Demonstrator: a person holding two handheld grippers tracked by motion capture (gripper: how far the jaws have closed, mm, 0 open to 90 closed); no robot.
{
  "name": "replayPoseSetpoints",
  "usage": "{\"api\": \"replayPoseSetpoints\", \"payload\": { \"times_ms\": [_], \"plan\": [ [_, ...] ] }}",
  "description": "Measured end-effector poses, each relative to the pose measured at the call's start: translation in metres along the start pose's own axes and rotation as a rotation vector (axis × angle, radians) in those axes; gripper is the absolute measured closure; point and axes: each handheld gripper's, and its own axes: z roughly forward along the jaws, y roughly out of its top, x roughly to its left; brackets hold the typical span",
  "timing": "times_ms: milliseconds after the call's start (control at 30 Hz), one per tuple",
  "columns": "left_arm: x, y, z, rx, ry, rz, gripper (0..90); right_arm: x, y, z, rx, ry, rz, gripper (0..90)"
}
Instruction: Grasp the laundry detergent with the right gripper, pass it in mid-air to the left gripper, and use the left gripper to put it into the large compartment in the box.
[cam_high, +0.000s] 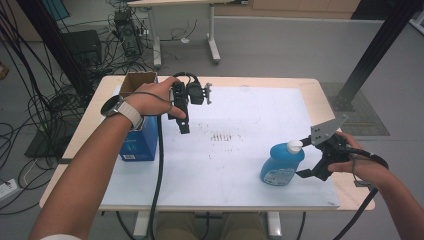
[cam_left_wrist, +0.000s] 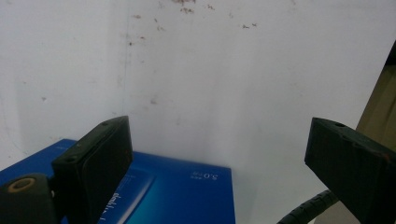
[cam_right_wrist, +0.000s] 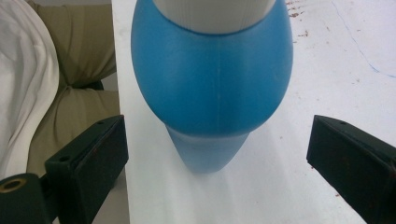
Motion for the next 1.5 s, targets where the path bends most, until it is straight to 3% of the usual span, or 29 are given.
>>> {"api": "replayPoseSetpoints", "payload": {
  "times_ms": [1500],
  "plan": [
    [0.0011,-0.0016,0.0012,-0.009,0.001,-0.006,8.1,-0.0010,-0.0016,0.0037,-0.006,0.005,0.012,5.3]
  ]
}}
